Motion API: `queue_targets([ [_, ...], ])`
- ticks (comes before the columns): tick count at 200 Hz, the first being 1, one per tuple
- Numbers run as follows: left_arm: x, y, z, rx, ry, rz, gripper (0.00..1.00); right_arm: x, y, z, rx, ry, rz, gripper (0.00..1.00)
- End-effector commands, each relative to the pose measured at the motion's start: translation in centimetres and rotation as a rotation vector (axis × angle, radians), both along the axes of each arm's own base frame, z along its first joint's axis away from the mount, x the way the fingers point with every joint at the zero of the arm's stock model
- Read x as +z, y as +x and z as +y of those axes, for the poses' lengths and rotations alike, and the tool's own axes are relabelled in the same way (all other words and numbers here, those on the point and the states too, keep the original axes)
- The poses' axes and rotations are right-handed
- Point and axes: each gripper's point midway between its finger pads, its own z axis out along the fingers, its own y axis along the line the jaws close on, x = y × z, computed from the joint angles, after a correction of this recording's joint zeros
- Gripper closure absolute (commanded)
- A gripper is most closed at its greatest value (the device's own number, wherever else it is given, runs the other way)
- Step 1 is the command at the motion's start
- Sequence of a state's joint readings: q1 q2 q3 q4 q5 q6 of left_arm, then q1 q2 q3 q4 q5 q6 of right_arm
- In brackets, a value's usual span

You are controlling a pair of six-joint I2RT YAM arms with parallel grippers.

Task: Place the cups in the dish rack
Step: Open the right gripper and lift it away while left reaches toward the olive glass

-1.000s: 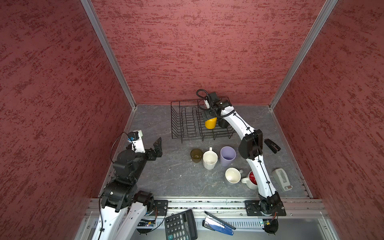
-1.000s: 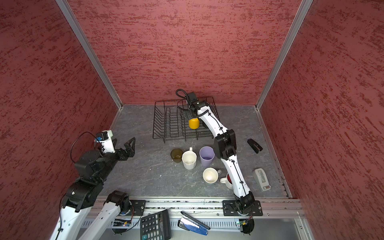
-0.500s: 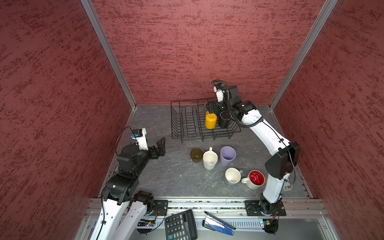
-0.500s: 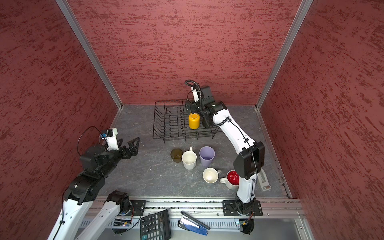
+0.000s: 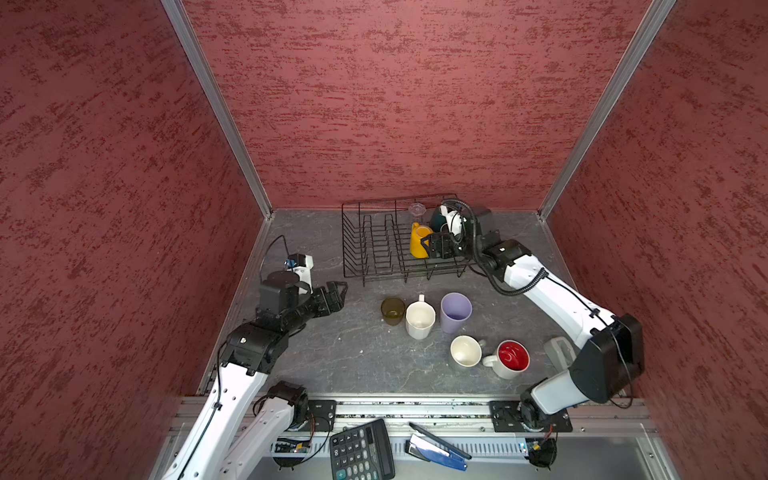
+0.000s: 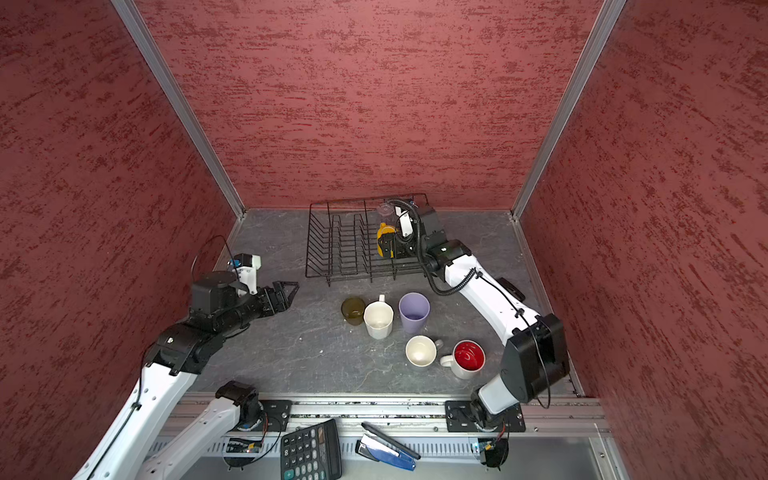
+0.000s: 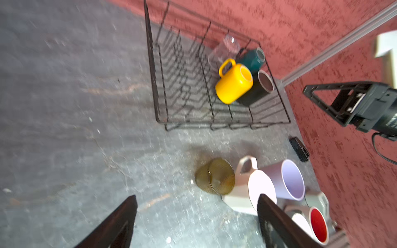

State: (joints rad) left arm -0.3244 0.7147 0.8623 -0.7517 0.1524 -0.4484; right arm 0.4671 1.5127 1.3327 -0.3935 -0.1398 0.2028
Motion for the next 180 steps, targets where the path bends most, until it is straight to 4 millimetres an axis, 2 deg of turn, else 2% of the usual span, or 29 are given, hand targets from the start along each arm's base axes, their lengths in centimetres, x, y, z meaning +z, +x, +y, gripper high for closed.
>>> queue_targets([
  [1, -0.7, -1.0, -1.0, -0.008, 0.011, 0.059, 0.13, 1.9, -0.3, -0.3, -0.003, 0.052, -0.049, 0.01],
  [37, -3.7, -1.5, -2.4, -0.013, 0.146, 0.155, 0.15, 1.2, -0.8, -0.4, 0.003, 0.038, -0.025, 0.01],
  [44, -4.1, -1.4, -2.7, -0.014, 0.164, 0.167, 0.16, 2.5, -1.3, -0.7, 0.003, 0.049, -0.053, 0.01],
  [76, -5.9, -0.3, -5.0, -0.036, 0.201, 0.198, 0.19, 3.5, -1.9, -1.1, 0.000, 0.055, -0.075, 0.01],
  [116, -7.9, 1.2, -7.5, -0.056, 0.207, 0.221, 0.22, 3.4, -2.8, -1.6, -0.002, 0.059, -0.072, 0.01],
  [180, -11.4, 2.7, -9.5, -0.070, 0.276, 0.302, 0.28, 3.2, -3.6, -2.2, -0.005, 0.043, -0.075, 0.01],
])
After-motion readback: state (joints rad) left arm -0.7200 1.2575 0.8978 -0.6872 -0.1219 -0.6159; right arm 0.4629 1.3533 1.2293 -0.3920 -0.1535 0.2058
